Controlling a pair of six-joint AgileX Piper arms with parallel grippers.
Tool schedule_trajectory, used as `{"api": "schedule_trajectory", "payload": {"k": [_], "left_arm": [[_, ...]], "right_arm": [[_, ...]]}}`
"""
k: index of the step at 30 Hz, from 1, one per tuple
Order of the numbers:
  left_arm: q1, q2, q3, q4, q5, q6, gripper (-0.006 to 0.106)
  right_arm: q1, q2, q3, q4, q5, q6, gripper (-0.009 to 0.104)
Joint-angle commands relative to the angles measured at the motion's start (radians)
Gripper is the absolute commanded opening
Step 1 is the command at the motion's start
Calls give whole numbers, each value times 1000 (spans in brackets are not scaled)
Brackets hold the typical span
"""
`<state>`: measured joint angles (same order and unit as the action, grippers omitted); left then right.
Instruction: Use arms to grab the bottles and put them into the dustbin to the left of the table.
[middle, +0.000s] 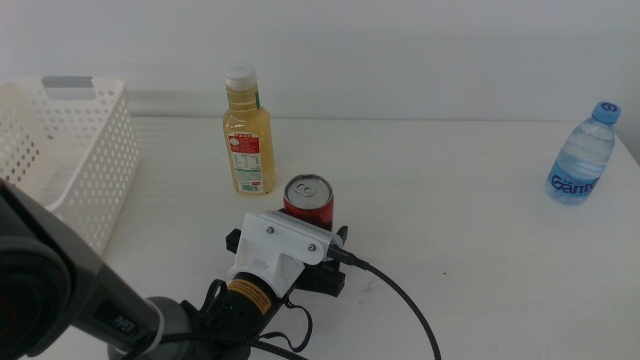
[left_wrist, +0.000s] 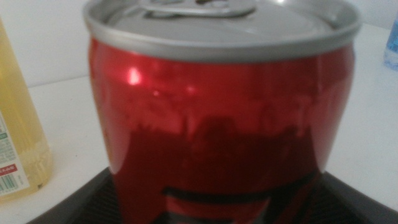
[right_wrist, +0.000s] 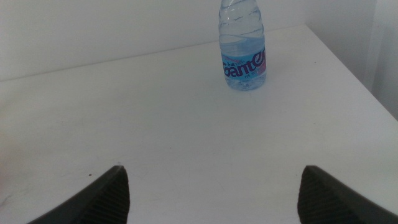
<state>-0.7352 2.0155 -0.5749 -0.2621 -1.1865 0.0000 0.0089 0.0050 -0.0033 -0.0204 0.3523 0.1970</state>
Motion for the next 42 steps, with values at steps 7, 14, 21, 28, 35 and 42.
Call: {"api": "schedule_trajectory", "payload": {"k": [7,14,21,28,35,42], "left_arm": [[-1,2,-6,9,-2,0,94],[-1,2,-6,9,-2,0,63],[-1,-92,22,41,20,0,-2],[-1,-367,11,5,499,-9,-2],[83,-625,-189,8,1295,0,-2],[204,-661,-509,130,1907,99,-2]], "right_arm": [[-8,-5,3,-3,-9,-5,74],[-8,-5,3,-3,-9,-5,74],[-8,-5,3,-3,-9,-5,74],[-8,-5,3,-3,-9,-5,74],[-8,-5,3,-3,-9,-5,74],[-8,-5,3,-3,-9,-5,74]]}}
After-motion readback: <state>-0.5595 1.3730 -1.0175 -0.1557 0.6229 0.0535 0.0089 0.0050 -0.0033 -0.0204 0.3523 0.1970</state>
